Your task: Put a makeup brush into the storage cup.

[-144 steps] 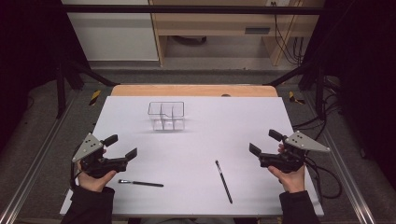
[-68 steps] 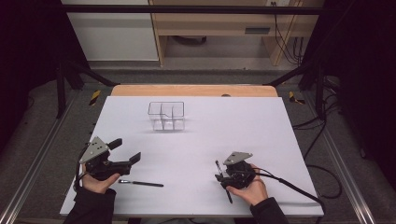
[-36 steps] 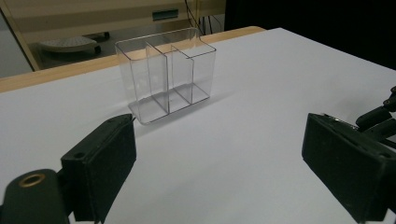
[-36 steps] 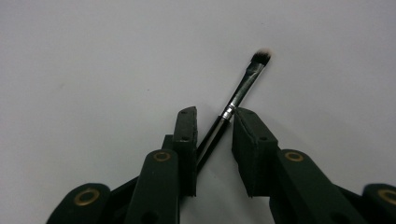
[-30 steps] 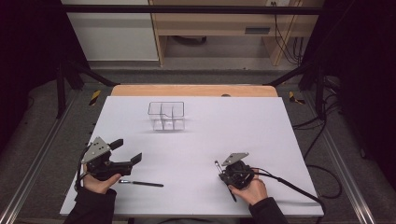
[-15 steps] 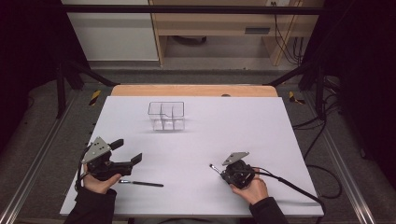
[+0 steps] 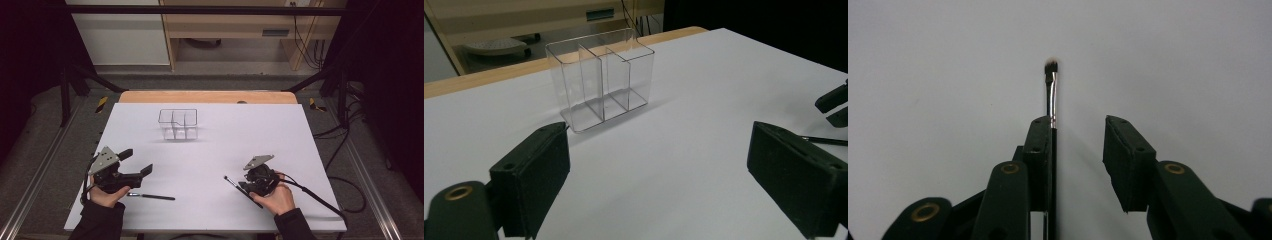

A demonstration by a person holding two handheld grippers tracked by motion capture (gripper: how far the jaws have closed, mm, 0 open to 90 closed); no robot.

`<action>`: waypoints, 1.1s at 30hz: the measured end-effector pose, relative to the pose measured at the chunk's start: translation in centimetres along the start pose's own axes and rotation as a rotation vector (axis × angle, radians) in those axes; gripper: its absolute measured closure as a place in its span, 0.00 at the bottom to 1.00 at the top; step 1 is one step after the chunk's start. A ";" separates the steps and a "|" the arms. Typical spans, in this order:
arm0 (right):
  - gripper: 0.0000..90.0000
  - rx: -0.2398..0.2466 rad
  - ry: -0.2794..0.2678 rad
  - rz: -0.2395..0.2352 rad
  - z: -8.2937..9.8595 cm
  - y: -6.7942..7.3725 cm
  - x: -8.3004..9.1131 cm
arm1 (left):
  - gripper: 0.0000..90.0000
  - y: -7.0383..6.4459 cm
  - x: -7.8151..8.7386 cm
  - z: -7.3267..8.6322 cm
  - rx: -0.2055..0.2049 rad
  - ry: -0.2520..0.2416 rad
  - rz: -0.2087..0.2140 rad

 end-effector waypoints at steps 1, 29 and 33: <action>0.69 0.003 0.015 -0.003 0.0 0.0 0.0 | 0.11 0.0 0.0 0.0 0.001 0.001 0.001; 0.83 0.063 0.288 -0.091 0.8 1.4 -2.4 | 0.11 0.0 0.0 0.0 -0.002 0.004 -0.002; 0.85 0.056 0.288 -0.099 0.8 1.5 -2.4 | 0.11 0.0 0.0 0.0 -0.001 0.003 -0.002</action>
Point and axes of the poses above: each handheld gripper's, and its own axes: x roughly backward along the jaws, z roughly out of its underside, y roughly to its left, the point moved 9 cm from there along -x, roughly forward along the jaws, and after that the axes turned 10 degrees about x, right-handed, at the moved point
